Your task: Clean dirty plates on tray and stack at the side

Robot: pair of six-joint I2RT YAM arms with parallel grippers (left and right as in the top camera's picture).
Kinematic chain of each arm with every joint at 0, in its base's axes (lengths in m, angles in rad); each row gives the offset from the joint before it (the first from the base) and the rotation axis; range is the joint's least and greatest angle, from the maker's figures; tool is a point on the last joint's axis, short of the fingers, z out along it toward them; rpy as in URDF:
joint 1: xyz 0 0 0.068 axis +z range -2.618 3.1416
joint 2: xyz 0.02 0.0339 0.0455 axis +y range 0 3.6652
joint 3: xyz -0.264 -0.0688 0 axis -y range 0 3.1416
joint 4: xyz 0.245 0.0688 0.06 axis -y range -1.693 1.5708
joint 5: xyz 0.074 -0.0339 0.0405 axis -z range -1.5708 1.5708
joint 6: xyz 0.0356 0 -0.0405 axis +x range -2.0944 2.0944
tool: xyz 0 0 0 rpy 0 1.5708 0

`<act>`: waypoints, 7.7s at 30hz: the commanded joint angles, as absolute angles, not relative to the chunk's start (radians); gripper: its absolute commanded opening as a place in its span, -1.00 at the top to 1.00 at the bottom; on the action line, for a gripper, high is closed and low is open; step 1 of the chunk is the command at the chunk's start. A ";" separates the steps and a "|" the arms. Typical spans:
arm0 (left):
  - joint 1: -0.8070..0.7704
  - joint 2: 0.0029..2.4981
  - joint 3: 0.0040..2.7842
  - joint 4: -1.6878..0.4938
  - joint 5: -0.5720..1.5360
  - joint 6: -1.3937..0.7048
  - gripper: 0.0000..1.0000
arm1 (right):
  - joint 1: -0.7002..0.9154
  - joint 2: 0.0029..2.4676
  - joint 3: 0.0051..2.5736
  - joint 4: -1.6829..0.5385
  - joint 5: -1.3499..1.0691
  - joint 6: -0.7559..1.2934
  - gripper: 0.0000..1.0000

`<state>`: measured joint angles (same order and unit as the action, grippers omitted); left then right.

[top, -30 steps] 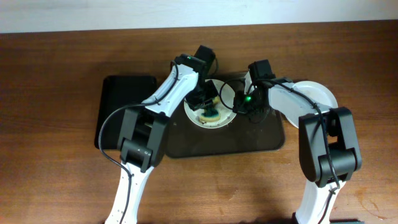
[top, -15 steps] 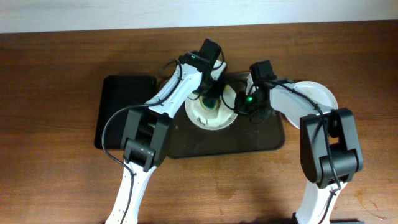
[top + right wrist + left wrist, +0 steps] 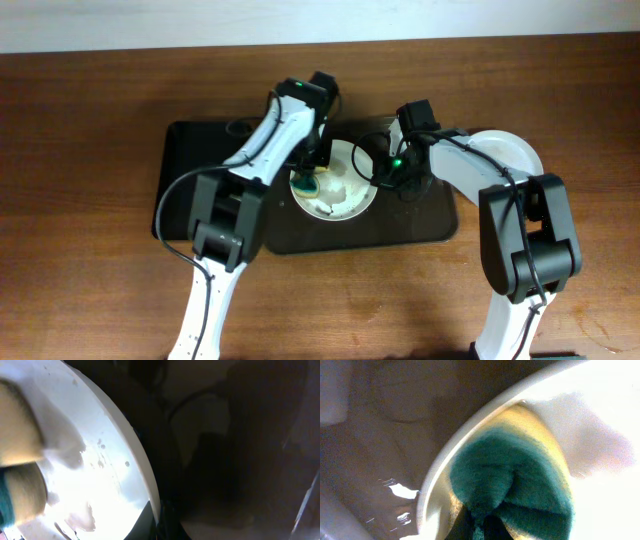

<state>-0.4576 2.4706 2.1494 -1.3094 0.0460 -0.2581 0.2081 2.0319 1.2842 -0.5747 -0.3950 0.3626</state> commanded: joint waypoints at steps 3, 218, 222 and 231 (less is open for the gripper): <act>-0.461 2.505 2.131 -1.188 0.519 -0.030 1.00 | 0.202 2.073 1.243 -0.594 -0.334 0.357 0.92; 0.052 0.008 0.009 -0.080 0.038 0.226 -0.99 | -0.020 0.009 0.006 -0.068 -0.122 0.109 -0.97; 0.052 0.008 0.009 -0.080 0.038 0.226 -0.98 | -0.020 0.009 0.006 -0.068 -0.122 0.109 -0.97; 0.052 0.008 0.009 -0.080 0.038 0.226 -0.99 | -0.020 0.009 0.006 -0.068 -0.122 0.109 -0.97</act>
